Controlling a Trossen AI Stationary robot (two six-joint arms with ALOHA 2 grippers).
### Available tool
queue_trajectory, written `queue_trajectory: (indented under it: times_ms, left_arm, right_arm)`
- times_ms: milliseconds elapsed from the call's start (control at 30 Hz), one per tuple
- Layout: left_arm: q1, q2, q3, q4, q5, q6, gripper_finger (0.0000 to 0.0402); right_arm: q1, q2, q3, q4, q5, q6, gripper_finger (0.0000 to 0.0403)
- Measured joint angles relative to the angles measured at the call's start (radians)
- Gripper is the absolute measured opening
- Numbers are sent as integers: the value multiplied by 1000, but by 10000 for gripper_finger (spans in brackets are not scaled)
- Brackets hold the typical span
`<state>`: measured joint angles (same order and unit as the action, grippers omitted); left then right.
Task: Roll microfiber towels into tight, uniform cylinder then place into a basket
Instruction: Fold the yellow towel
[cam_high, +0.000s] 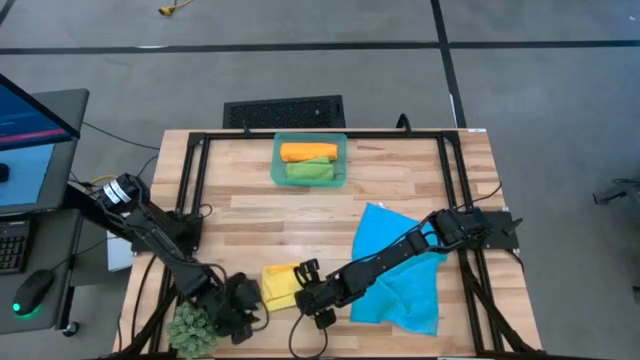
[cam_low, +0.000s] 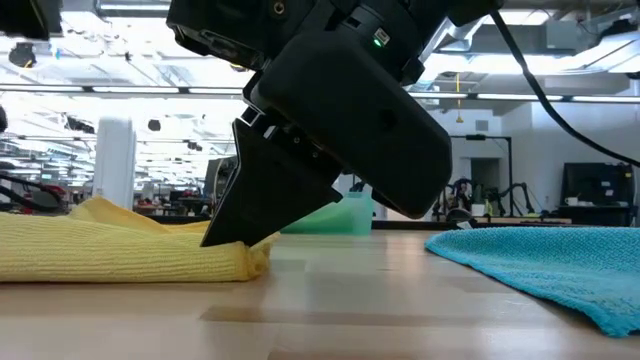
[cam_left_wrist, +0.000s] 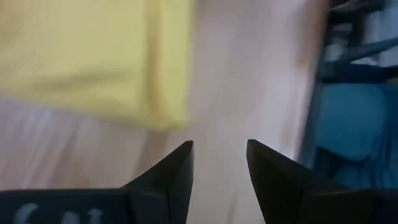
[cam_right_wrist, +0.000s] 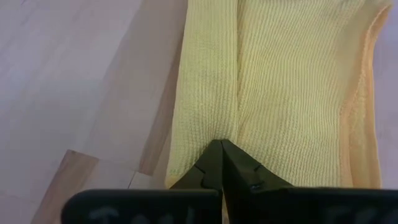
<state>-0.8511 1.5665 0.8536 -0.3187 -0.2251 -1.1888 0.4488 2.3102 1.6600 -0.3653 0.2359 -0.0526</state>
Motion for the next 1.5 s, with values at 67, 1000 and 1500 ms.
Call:
queue_trajectory:
  times_ms: [67,1000,1500]
  left_arm:
    - [-27,0,1,59,-67,71,141]
    - [-89,307,263,-10,-363,601,141]
    - [-67,365,263,-184,-428,457,141]
  right_arm:
    - [0,0,0,0,0,0,27]
    - [-5,0,-1,1,-2,3,28]
    - [-6,0,-1,0,-22,29,28]
